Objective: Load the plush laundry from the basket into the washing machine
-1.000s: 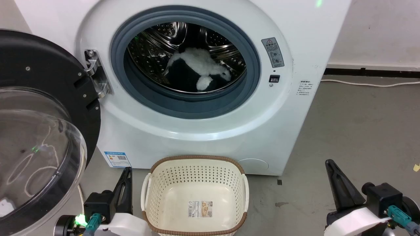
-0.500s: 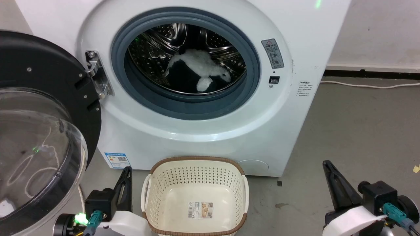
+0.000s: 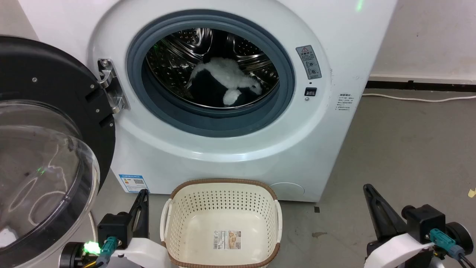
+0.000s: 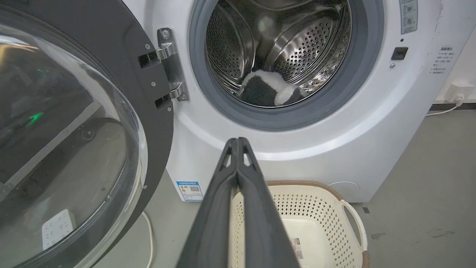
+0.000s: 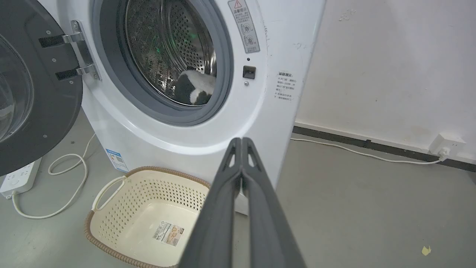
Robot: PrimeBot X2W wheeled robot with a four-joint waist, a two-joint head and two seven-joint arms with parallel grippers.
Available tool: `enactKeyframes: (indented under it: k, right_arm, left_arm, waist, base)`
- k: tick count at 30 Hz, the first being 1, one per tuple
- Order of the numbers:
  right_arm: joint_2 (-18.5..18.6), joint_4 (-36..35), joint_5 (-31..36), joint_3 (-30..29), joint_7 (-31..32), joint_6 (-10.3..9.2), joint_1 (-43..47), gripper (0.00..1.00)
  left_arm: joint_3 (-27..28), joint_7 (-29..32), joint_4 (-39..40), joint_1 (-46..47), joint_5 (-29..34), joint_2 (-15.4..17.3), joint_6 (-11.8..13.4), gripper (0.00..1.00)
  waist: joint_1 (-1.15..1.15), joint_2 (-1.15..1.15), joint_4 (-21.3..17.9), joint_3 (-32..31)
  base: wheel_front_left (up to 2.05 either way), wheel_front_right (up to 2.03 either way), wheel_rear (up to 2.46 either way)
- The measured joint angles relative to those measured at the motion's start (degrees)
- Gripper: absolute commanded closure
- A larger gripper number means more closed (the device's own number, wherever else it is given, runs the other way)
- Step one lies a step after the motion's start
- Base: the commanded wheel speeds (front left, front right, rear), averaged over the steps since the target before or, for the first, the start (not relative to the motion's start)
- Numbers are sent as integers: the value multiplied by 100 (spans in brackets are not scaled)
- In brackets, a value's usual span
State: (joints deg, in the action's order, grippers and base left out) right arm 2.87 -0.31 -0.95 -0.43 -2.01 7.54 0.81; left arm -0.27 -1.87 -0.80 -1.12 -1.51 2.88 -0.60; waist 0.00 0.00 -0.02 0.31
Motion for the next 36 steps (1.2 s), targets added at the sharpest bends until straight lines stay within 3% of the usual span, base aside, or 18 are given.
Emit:
enactKeyframes:
  k: [36]
  right_arm:
    - [0,16,52,46,199,0,-14,100]
  left_arm:
    - [26,186,52,23,136,-1,43,100]
  waist:
    - [-1,0,2,-31]
  base:
    - [0,0,0]
